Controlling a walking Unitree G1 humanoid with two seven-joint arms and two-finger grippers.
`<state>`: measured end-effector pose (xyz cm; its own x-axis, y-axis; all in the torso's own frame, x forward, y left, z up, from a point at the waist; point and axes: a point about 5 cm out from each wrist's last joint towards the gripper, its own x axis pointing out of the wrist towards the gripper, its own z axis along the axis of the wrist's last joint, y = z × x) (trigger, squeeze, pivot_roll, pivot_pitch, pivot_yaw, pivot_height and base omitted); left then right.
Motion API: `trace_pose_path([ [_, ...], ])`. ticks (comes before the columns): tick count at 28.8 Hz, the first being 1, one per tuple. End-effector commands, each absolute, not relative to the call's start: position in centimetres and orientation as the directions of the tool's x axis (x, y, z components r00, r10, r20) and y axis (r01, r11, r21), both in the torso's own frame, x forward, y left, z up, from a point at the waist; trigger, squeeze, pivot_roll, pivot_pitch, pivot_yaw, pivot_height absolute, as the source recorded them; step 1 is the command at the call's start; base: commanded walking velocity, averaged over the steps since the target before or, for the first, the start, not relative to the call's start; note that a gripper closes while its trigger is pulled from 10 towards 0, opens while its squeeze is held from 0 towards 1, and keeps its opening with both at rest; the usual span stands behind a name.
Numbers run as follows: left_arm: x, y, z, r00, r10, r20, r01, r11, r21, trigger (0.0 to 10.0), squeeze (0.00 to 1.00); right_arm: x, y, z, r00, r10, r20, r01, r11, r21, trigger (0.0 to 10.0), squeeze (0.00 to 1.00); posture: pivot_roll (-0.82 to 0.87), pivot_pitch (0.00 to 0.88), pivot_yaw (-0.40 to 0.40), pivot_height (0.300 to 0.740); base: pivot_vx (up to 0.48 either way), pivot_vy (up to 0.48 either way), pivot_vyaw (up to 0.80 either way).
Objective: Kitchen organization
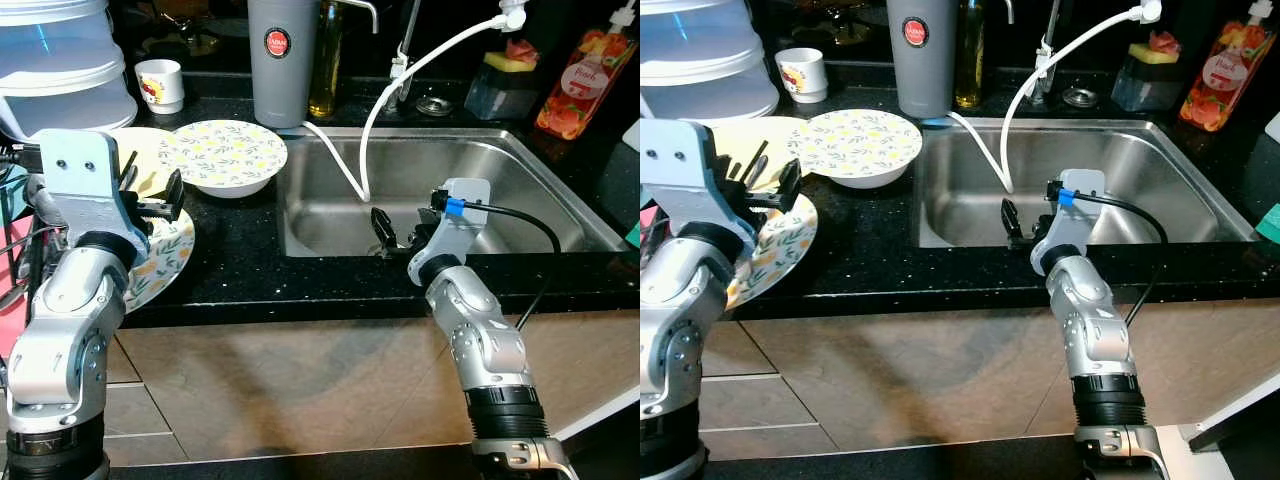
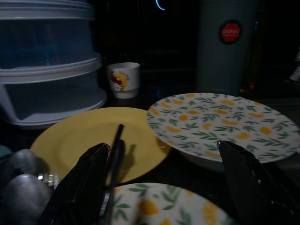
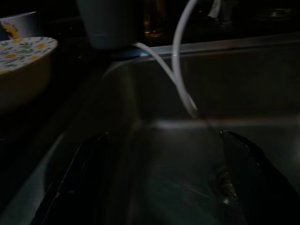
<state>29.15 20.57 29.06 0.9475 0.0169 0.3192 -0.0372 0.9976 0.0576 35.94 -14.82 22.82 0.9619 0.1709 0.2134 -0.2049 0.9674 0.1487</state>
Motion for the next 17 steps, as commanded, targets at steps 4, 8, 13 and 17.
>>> trace_pose_path([
  [4, 28.78, 20.79, 29.29, 0.947, 0.015, 0.322, -0.043, 0.996, 0.08, 10.0, 0.0, 35.94, -14.68, 22.72, 0.963, 0.179, 0.203, -0.214, 0.963, 0.166, 10.0, 0.0, 0.13, 0.128, -0.063, 0.74, 0.0, 0.0, 0.0],
  [8, 28.88, 20.58, 29.35, 0.949, -0.001, 0.316, -0.023, 0.997, 0.072, 10.0, 0.0, 35.94, -14.69, 22.72, 0.963, 0.176, 0.205, -0.212, 0.962, 0.171, 10.0, 0.0, 0.13, 0.123, -0.06, 0.74, 0.0, 0.091, 0.0],
  [13, 29.01, 20.23, 29.3, 0.952, -0.024, 0.306, 0.002, 0.997, 0.073, 10.0, 0.0, 35.88, -14.73, 22.64, 0.964, 0.172, 0.204, -0.209, 0.962, 0.175, 10.0, 0.0, 0.13, 0.118, -0.056, 0.74, 0.0, 0.48, 0.0],
  [17, 28.99, 20.2, 29.39, 0.949, -0.023, 0.315, -0.003, 0.997, 0.082, 10.0, 0.0, 35.81, -14.75, 22.59, 0.964, 0.171, 0.203, -0.208, 0.962, 0.177, 10.0, 0.0, 0.12, 0.115, -0.054, 0.74, 0.0, 0.36, 0.0],
])
